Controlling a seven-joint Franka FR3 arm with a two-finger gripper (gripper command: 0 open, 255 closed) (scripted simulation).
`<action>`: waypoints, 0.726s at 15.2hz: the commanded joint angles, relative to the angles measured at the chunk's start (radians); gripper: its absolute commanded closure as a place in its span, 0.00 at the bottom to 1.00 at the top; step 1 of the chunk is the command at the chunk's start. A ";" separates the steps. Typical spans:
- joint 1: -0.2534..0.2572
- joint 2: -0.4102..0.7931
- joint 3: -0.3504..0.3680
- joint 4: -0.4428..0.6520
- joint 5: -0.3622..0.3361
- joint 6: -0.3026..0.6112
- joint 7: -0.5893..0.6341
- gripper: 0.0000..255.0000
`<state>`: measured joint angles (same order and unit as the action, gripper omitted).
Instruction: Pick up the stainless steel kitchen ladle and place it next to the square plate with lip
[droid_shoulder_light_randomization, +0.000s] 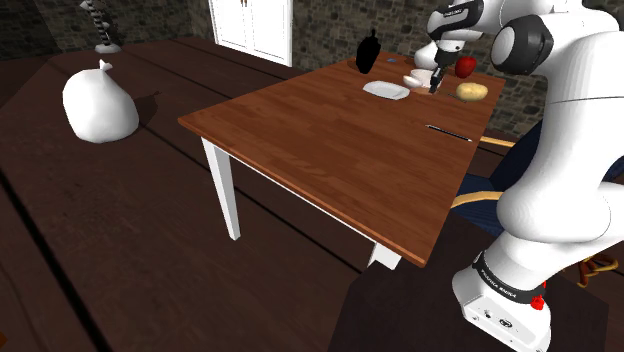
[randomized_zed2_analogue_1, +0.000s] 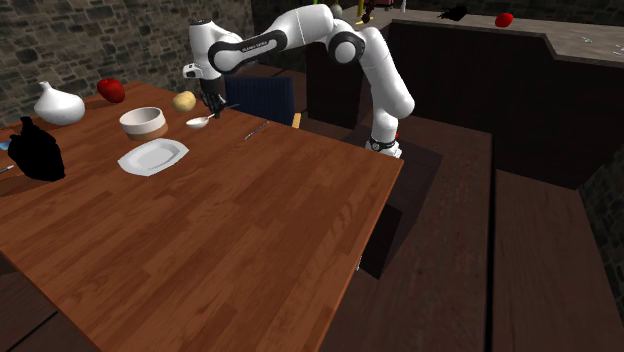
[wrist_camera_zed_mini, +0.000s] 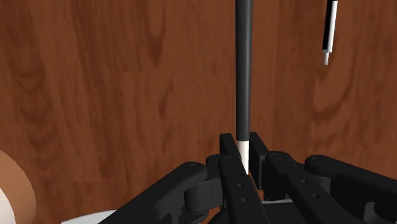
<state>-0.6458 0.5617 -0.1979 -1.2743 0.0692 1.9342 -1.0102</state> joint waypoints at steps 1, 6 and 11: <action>-0.003 0.009 0.001 -0.011 0.002 0.020 -0.004 1.00; -0.001 0.020 0.002 -0.061 0.005 0.081 -0.005 1.00; -0.001 0.036 0.005 -0.102 0.008 0.138 -0.006 1.00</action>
<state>-0.6461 0.5950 -0.1936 -1.3685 0.0765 2.0612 -1.0153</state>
